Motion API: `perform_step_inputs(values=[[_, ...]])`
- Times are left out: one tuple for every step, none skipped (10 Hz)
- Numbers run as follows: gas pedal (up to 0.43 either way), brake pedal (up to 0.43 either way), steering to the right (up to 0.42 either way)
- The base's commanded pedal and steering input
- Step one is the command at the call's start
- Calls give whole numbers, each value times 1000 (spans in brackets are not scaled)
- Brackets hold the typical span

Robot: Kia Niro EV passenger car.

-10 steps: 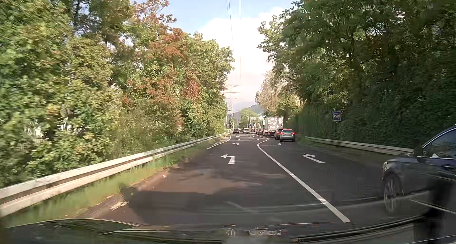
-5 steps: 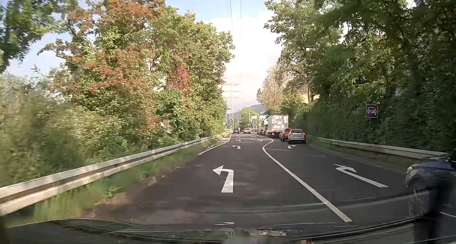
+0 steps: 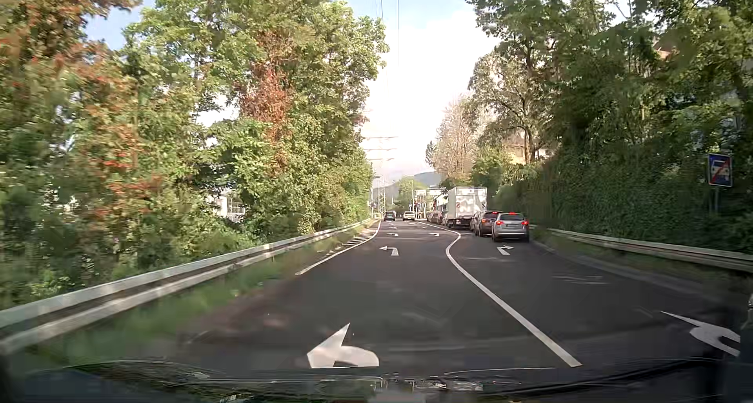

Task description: Follow the waypoints while adhering to traffic rules and regulations

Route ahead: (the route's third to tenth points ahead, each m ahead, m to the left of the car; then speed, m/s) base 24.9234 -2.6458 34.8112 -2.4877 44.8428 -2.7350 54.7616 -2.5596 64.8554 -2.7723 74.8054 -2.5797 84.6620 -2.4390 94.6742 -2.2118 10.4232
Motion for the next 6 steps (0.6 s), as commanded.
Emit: perform_step_inputs(values=[[28, 0, 8], [28, 0, 11], [28, 0, 12], [28, 0, 14], [28, 0, 16], [28, 0, 19]])
